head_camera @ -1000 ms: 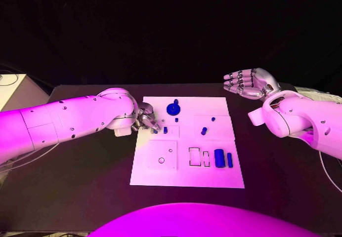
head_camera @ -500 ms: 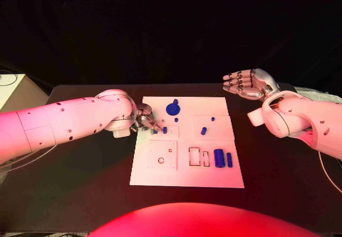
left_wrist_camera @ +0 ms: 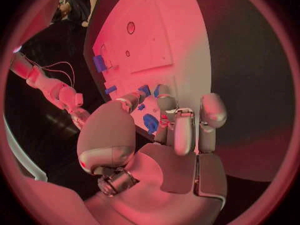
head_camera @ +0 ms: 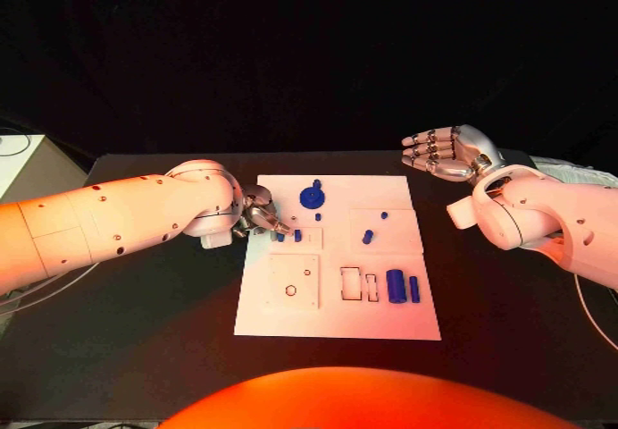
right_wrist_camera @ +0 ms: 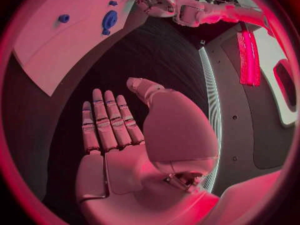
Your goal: Assemble the parts on the task board
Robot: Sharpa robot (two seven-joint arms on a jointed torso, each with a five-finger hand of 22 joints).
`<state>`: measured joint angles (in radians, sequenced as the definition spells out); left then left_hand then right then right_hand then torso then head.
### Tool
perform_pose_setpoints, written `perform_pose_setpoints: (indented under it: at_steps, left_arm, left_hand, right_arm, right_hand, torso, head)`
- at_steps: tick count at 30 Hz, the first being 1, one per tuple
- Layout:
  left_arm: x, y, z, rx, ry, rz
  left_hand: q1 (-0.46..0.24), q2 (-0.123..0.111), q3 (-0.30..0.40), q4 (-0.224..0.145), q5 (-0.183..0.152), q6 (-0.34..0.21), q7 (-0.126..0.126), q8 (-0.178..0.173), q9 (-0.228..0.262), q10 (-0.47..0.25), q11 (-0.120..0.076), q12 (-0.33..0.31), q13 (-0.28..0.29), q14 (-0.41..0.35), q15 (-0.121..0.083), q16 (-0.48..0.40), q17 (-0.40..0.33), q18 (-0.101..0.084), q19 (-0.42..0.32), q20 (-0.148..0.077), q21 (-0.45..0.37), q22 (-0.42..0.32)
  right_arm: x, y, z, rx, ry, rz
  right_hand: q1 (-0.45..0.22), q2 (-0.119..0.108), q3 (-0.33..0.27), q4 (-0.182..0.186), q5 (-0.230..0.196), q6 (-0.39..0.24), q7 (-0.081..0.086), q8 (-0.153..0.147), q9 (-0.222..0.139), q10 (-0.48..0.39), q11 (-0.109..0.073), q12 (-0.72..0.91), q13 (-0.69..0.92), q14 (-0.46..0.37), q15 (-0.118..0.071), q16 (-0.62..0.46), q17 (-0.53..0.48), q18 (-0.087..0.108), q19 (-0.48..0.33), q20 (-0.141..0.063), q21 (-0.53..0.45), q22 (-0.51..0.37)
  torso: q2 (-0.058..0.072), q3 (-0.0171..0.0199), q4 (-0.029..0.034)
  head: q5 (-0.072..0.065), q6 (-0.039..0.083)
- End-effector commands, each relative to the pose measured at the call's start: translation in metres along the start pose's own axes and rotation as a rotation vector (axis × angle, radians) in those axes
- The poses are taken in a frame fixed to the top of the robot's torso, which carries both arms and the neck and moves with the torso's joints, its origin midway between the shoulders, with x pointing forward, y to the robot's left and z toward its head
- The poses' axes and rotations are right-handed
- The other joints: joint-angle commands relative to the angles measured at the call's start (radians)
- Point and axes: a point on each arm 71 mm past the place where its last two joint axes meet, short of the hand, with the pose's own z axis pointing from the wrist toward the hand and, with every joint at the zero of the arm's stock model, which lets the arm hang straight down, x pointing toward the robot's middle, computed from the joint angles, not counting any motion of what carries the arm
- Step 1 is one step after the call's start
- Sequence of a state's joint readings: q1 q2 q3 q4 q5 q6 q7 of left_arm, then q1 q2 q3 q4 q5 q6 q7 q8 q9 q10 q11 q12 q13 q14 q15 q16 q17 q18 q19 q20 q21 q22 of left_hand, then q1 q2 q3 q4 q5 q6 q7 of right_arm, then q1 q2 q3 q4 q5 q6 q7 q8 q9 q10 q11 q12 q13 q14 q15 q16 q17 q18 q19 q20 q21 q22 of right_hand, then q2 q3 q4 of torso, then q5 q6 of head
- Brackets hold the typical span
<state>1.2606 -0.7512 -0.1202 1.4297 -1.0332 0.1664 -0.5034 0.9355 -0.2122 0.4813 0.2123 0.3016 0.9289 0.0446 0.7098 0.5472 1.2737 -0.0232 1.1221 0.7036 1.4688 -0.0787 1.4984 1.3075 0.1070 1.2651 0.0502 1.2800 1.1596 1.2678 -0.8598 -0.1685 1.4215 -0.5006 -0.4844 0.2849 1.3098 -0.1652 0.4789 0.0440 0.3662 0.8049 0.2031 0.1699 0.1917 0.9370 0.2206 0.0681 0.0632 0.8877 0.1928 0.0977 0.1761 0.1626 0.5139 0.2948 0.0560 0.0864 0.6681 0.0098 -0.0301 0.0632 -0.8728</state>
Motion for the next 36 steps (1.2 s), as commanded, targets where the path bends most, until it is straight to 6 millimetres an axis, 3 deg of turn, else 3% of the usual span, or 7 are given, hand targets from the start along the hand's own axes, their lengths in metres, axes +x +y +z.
perform_pose_setpoints:
  at_steps: [1,6,9,13,20,25,36]
  left_arm:
    - [-0.002,-0.002,-0.003,0.011,-0.003,0.002]
    - [-0.005,-0.005,-0.009,0.040,0.011,-0.047]
    - [-0.007,-0.008,-0.013,0.074,0.033,-0.119]
    - [-0.013,-0.009,-0.017,0.116,-0.009,-0.173]
    - [-0.030,-0.022,-0.024,0.341,-0.207,-0.250]
    - [-0.028,-0.034,-0.026,0.502,-0.338,-0.200]
    - [-0.008,-0.054,-0.004,0.611,-0.500,0.104]
  left_hand:
    - [0.016,0.002,-0.009,0.002,0.000,0.009,-0.001,0.002,-0.001,-0.001,-0.003,0.004,0.001,0.059,-0.001,0.000,0.093,-0.006,0.000,-0.004,-0.003,0.000]
    - [0.042,0.001,-0.026,0.010,0.002,-0.007,0.005,0.000,-0.003,-0.027,0.002,-0.020,-0.040,0.048,0.001,-0.018,0.053,-0.002,-0.012,-0.006,-0.016,-0.015]
    - [0.080,-0.007,-0.066,0.042,0.002,-0.058,0.027,-0.011,-0.008,-0.127,0.022,-0.118,-0.197,0.038,0.018,-0.030,0.029,0.004,-0.037,0.001,-0.041,-0.044]
    - [0.089,-0.014,-0.088,0.062,-0.003,-0.073,0.034,-0.009,-0.007,-0.140,0.029,-0.121,-0.200,0.031,0.025,-0.037,0.013,0.008,-0.052,0.006,-0.056,-0.061]
    - [0.262,0.010,-0.133,0.070,0.008,-0.233,0.105,0.009,-0.012,-0.336,0.098,-0.159,-0.241,-0.215,0.091,-0.272,-0.410,0.072,-0.349,0.065,-0.361,-0.380]
    - [0.473,0.016,-0.019,-0.026,0.008,-0.259,0.116,-0.015,-0.054,-0.443,0.111,-0.240,-0.304,-0.279,0.102,-0.303,-0.478,0.074,-0.360,0.077,-0.378,-0.386]
    - [0.490,-0.022,0.139,-0.166,-0.001,-0.249,0.125,-0.112,-0.189,-0.512,0.135,-0.335,-0.428,-0.395,0.119,-0.355,-0.627,0.075,-0.445,0.088,-0.281,-0.287]
  right_arm:
    - [0.001,0.000,0.000,-0.010,0.008,0.005]
    - [0.001,0.000,0.000,-0.009,0.010,0.006]
    - [0.001,-0.001,-0.001,-0.009,0.011,0.007]
    - [0.002,-0.001,-0.001,-0.008,0.012,0.007]
    - [0.001,-0.002,0.000,-0.007,0.009,0.006]
    - [-0.001,-0.003,0.000,-0.005,0.004,0.003]
    - [0.000,-0.003,0.001,-0.010,0.009,0.004]
  right_hand:
    - [-0.011,0.002,0.006,-0.002,0.004,0.006,0.074,-0.004,-0.002,-0.001,0.004,-0.004,0.000,0.000,0.005,-0.002,-0.001,-0.007,-0.005,-0.002,-0.003,-0.002]
    - [-0.011,0.002,0.006,-0.002,0.004,0.006,0.074,-0.004,-0.002,-0.001,0.004,-0.004,0.000,0.000,0.005,-0.002,-0.001,-0.007,-0.005,-0.002,-0.003,-0.002]
    - [-0.011,0.002,0.006,-0.002,0.005,0.006,0.074,-0.005,-0.002,-0.002,0.004,-0.004,0.000,0.000,0.005,-0.002,-0.002,-0.007,0.001,-0.002,-0.003,-0.001]
    - [-0.011,0.002,0.006,-0.002,0.005,0.006,0.074,-0.005,-0.002,-0.002,0.004,-0.004,0.000,0.000,0.005,-0.002,-0.002,-0.007,0.001,-0.002,-0.003,-0.001]
    - [-0.011,0.002,0.007,-0.003,0.005,0.006,0.074,-0.006,-0.002,-0.002,0.004,-0.004,0.000,-0.001,0.006,-0.003,-0.002,-0.007,0.002,-0.002,-0.002,-0.001]
    - [-0.011,0.002,0.007,-0.003,0.005,0.006,0.074,-0.006,-0.002,-0.002,0.004,-0.004,0.000,-0.001,0.006,-0.003,-0.002,-0.007,0.002,-0.002,-0.002,-0.001]
    - [-0.011,0.002,0.007,-0.003,0.005,0.006,0.073,-0.006,-0.002,-0.002,0.004,-0.004,0.000,-0.001,0.005,-0.003,-0.003,-0.007,0.003,-0.002,-0.002,-0.002]
  torso:
    - [0.000,-0.0001,0.0000]
    - [0.000,0.0002,-0.0006]
    - [0.000,0.0003,-0.0002]
    - [0.000,0.0008,-0.0011]
    - [0.000,0.0014,-0.0001]
    - [0.000,-0.0003,0.0006]
    - [0.001,-0.0001,-0.0006]
  head:
    - [0.000,0.000]
    - [-0.002,0.000]
    - [-0.001,0.000]
    - [-0.002,0.000]
    - [-0.003,0.000]
    - [-0.010,0.002]
    - [-0.011,0.013]
